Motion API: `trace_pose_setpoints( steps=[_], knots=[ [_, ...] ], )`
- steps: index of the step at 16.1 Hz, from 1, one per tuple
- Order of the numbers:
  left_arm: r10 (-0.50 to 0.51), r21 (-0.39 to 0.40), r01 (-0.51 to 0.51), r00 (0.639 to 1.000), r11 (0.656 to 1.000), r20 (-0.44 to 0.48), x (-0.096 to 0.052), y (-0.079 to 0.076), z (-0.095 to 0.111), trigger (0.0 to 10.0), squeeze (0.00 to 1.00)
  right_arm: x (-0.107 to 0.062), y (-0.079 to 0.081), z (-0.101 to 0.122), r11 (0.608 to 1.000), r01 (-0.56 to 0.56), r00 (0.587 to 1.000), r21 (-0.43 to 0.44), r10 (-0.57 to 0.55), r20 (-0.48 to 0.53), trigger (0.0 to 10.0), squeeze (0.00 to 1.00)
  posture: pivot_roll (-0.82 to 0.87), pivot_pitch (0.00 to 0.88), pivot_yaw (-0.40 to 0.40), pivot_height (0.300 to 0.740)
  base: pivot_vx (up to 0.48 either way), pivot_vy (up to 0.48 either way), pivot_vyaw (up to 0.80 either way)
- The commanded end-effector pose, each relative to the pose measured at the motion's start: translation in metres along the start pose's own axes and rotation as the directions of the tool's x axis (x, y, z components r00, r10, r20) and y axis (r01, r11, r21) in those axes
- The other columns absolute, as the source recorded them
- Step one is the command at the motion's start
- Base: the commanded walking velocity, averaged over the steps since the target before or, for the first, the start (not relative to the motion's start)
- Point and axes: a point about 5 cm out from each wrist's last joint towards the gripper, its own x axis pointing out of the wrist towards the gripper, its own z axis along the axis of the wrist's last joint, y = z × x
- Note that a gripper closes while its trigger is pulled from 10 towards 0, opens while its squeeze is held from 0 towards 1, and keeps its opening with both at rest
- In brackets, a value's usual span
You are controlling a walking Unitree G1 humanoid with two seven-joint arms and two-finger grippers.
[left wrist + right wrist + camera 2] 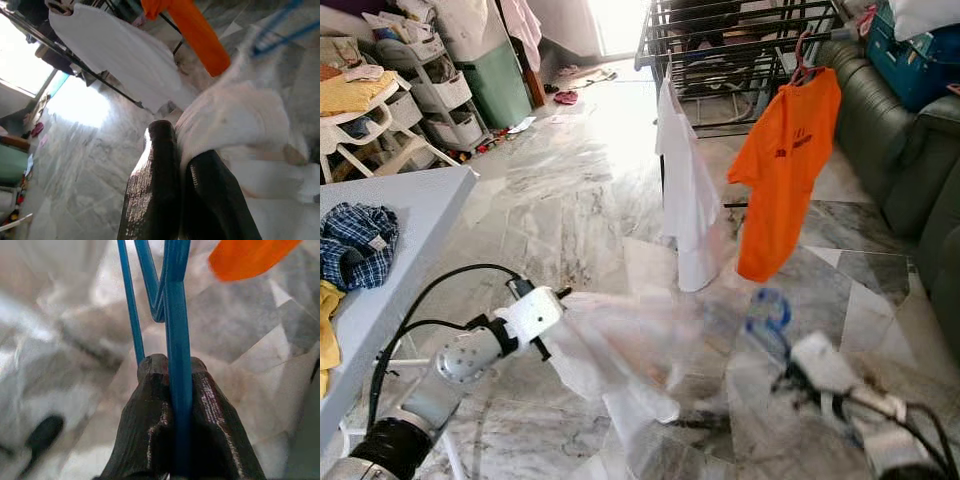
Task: Hang hanger
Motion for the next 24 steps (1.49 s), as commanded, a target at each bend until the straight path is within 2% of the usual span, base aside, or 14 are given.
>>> trace_pose_setpoints(
  steps=[1, 3, 5, 6, 8, 9, 11, 12, 14, 17, 18, 21, 22, 24],
  knots=[
    [0.019, 0.009, -0.019, 1.0, 1.0, 0.024, -0.004, 0.003, 0.002, 10.0, 0.0, 0.003, -0.001, 0.003, 0.99, 0.057, 0.998, 0.127, -0.061, 0.028, 10.0, 0.0, -0.15, 0.004, 0.159, 0.74, 0.0, 0.0, 0.0],
    [-0.014, -0.003, 0.015, 0.999, 1.0, 0.052, -0.002, -0.012, 0.006, 10.0, 0.0, 0.011, 0.006, 0.032, 0.959, 0.009, 0.984, 0.284, -0.059, 0.168, 10.0, 0.0, -0.15, 0.005, 0.16, 0.74, 0.0, 0.0, 0.0],
    [-0.023, -0.012, 0.024, 0.996, 1.0, 0.082, 0.001, -0.021, 0.01, 10.0, 0.0, 0.015, 0.015, 0.052, 0.938, -0.048, 0.967, 0.344, -0.042, 0.251, 10.0, 0.0, -0.15, 0.006, 0.159, 0.74, 0.0, 0.0, 0.0],
    [-0.023, -0.012, 0.024, 0.996, 1.0, 0.082, 0.001, -0.021, 0.01, 10.0, 0.0, 0.015, 0.015, 0.052, 0.938, -0.048, 0.967, 0.344, -0.042, 0.251, 10.0, 0.0, -0.15, 0.006, 0.159, 0.74, 0.0, 0.0, 0.0],
    [-0.035, -0.019, 0.038, 0.988, 0.999, 0.15, 0.005, -0.032, 0.02, 10.0, 0.0, 0.019, 0.026, 0.077, 0.884, -0.128, 0.941, 0.451, -0.035, 0.336, 10.0, 0.0, -0.15, 0.006, 0.154, 0.74, 0.0, 0.0, 0.0],
    [-0.019, -0.013, 0.022, 0.98, 1.0, 0.199, 0.009, -0.034, 0.03, 10.0, 0.0, 0.022, 0.035, 0.093, 0.835, -0.205, 0.921, 0.511, -0.012, 0.388, 10.0, 0.0, -0.15, 0.004, 0.151, 0.74, 0.0, 0.0, 0.0],
    [-0.006, 0.027, -0.002, 0.964, 1.0, 0.265, 0.016, -0.033, 0.044, 10.0, 0.0, 0.024, 0.057, 0.103, 0.858, -0.285, 0.904, 0.428, 0.092, 0.417, 10.0, 0.0, -0.15, 0.003, 0.146, 0.74, 0.0, 0.0, 0.0],
    [-0.003, 0.051, -0.011, 0.961, 0.999, 0.277, 0.017, -0.032, 0.047, 10.0, 0.0, 0.025, 0.061, 0.102, 0.851, -0.298, 0.905, 0.432, 0.108, 0.412, 10.0, 0.0, -0.15, 0.003, 0.142, 0.74, 0.0, 0.0, 0.0],
    [0.002, 0.094, -0.03, 0.961, 0.995, 0.278, 0.019, -0.027, 0.048, 10.0, 0.0, 0.026, 0.073, 0.092, 0.877, -0.327, 0.91, 0.352, 0.192, 0.367, 10.0, 0.0, -0.14, 0.003, 0.139, 0.74, 0.0, 0.0, 0.0],
    [-0.002, 0.139, -0.036, 0.963, 0.99, 0.268, 0.02, -0.022, 0.045, 10.0, 0.0, 0.022, 0.089, 0.087, 0.851, -0.432, 0.874, 0.3, 0.312, 0.373, 10.0, 0.0, -0.15, 0.003, 0.14, 0.74, 0.0, 0.0, 0.0],
    [0.009, 0.161, -0.053, 0.965, 0.985, 0.261, 0.021, -0.018, 0.044, 10.0, 0.0, 0.019, 0.096, 0.084, 0.83, -0.478, 0.854, 0.286, 0.364, 0.372, 10.0, 0.0, -0.15, 0.004, 0.14, 0.74, 0.0, 0.0, 0.0],
    [0.034, 0.186, -0.086, 0.964, 0.979, 0.264, 0.024, -0.011, 0.044, 10.0, 0.0, 0.014, 0.107, 0.075, 0.802, -0.541, 0.824, 0.253, 0.445, 0.351, 10.0, 0.0, -0.15, 0.004, 0.141, 0.74, 0.0, 0.0, 0.0],
    [0.064, 0.193, -0.12, 0.96, 0.974, 0.274, 0.024, -0.006, 0.046, 10.0, 0.0, 0.016, 0.108, 0.065, 0.823, -0.514, 0.845, 0.243, 0.436, 0.309, 10.0, 0.0, -0.15, 0.007, 0.139, 0.74, 0.0, 0.0, 0.0],
    [0.066, 0.183, -0.122, 0.956, 0.976, 0.287, 0.023, -0.006, 0.049, 10.0, 0.0, 0.021, 0.103, 0.057, 0.842, -0.456, 0.882, 0.288, 0.384, 0.273, 10.0, 0.0, -0.15, 0.008, 0.139, 0.74, 0.0, 0.0, 0.0]
  ],
)
